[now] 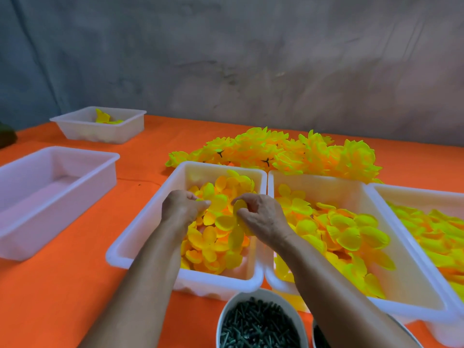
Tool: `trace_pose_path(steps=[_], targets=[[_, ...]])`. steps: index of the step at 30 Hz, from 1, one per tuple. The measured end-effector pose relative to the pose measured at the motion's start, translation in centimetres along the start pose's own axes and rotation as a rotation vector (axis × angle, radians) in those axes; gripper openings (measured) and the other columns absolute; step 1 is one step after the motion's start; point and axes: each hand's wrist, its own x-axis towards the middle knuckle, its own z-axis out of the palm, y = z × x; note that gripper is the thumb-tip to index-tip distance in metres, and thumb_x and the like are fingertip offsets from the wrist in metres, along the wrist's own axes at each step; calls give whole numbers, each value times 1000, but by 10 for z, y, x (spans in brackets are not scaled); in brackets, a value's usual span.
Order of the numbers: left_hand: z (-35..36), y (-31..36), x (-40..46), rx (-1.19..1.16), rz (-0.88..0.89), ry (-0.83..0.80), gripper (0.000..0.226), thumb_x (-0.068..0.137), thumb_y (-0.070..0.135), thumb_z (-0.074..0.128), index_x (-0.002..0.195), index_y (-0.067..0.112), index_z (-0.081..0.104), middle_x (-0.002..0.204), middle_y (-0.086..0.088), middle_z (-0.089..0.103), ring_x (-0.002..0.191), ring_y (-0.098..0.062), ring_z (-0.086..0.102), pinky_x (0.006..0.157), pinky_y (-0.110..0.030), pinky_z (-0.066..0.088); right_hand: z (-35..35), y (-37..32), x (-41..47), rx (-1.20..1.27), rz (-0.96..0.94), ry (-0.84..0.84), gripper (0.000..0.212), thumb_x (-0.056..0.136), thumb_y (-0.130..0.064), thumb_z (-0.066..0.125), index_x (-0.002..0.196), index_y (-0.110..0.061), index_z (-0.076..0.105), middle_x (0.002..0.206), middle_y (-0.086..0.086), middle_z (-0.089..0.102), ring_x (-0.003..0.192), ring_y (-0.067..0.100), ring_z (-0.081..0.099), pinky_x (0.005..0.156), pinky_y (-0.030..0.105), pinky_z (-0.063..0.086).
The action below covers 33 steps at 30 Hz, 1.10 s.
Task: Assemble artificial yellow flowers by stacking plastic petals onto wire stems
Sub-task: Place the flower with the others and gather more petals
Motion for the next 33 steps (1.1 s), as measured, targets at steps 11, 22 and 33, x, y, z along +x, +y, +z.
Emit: trace_pose_path(steps=[11,22,33], targets=[[6,2,0,-212,128,-38,10,87,13,67,77,9,66,55,2,59,51,-10,57,58,-23,48,0,9,9,173,51,132,16,88,-12,58,90,3,63,88,23,63,86,37,57,77,51,44],[6,8,-5,-187,201,-30,18,84,-5,57,95,8,64,71,-5,60,56,-16,55,49,-22,47,1,15,14,556,131,274,22,79,4,65,78,-17,59,85,23,66,76,29,59,75,47,49],[6,1,2,-44,146,-73,15,83,13,70,73,20,61,62,-5,54,51,-16,46,51,-25,38,3,13,15,494,94,276,5,81,-3,67,82,2,67,74,18,62,68,24,55,69,47,51]])
